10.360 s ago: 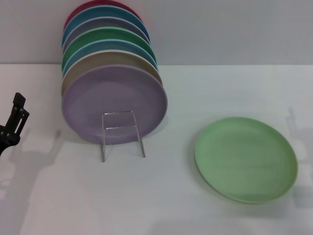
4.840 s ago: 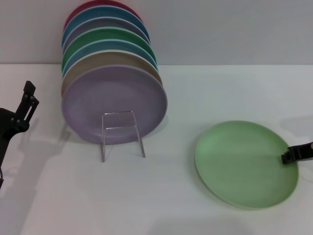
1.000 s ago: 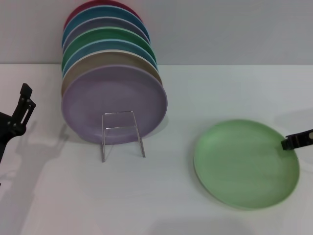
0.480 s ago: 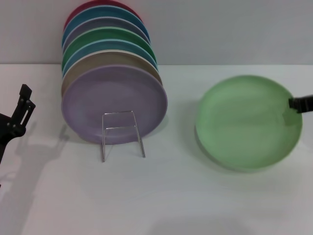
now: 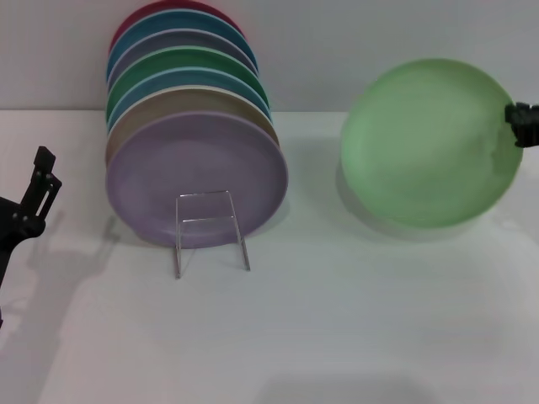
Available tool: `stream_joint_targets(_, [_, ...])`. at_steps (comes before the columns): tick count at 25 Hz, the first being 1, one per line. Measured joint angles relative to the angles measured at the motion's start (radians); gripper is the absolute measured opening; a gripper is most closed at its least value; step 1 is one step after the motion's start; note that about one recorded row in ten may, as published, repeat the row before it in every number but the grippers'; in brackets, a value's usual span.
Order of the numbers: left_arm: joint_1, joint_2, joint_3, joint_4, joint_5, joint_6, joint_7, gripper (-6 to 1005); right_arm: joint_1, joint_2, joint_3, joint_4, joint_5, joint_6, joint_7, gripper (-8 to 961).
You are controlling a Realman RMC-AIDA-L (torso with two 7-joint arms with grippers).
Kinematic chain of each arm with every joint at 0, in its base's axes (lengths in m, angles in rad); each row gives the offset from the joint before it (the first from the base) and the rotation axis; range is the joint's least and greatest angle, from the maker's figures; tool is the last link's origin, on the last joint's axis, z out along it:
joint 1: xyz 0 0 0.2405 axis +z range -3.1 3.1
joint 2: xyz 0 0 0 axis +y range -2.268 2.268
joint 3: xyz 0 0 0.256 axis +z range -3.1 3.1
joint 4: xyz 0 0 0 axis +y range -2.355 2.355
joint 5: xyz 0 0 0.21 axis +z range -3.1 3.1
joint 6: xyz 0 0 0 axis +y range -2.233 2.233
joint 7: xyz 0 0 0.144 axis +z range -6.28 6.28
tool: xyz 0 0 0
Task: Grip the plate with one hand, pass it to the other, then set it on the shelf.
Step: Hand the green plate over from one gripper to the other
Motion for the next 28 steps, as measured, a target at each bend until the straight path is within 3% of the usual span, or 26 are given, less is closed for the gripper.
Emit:
stream_joint_targets(6, [0.014,0.000,0.001,-0.001,0.000,0.018,-0.010,801,0.014,-0.002,-0.021,-0.189,0.341,-0.180,-0.356,30])
stream_joint_targets(7, [0.014,0.000,0.001,-0.001,0.000,0.018,-0.010,801,0.014,-0.002,-0.021,-0.189,0.341,-0.180,-0.356,30])
stream_joint_targets(8, [0.017,0.000,0.001,-0.001,0.000,0.023,-0.011,801,0.015,0.000,-0.031,-0.232,0.459,-0.210,-0.478,31])
stream_joint_targets(9, [0.019,0.000,0.001,-0.002,0.000,0.026,-0.011,801,0.015,0.000,-0.031,-0.232,0.459,-0.210,-0.478,31])
stream_joint_targets(11, [0.022,0.000,0.001,-0.007,0.000,0.029,-0.011,800,0.016,-0.001,-0.046,-0.299,0.655,-0.236,-0.672,32])
stream_joint_targets(12, [0.022,0.000,0.001,-0.007,0.000,0.029,-0.011,800,0.016,-0.001,-0.046,-0.299,0.655,-0.236,-0.672,33])
stream_joint_targets(13, [0.024,0.000,0.001,-0.011,0.000,0.029,-0.011,800,0.020,-0.001,-0.048,-0.338,0.754,-0.246,-0.776,33])
stream_joint_targets(18, [0.027,0.000,0.001,-0.013,0.001,0.031,-0.011,800,0.031,0.000,-0.060,-0.389,0.854,-0.260,-0.893,36])
stream_joint_targets(28, [0.031,0.001,0.001,-0.013,0.002,0.041,-0.012,800,0.014,-0.005,-0.083,-0.348,0.830,-0.279,-0.863,42])
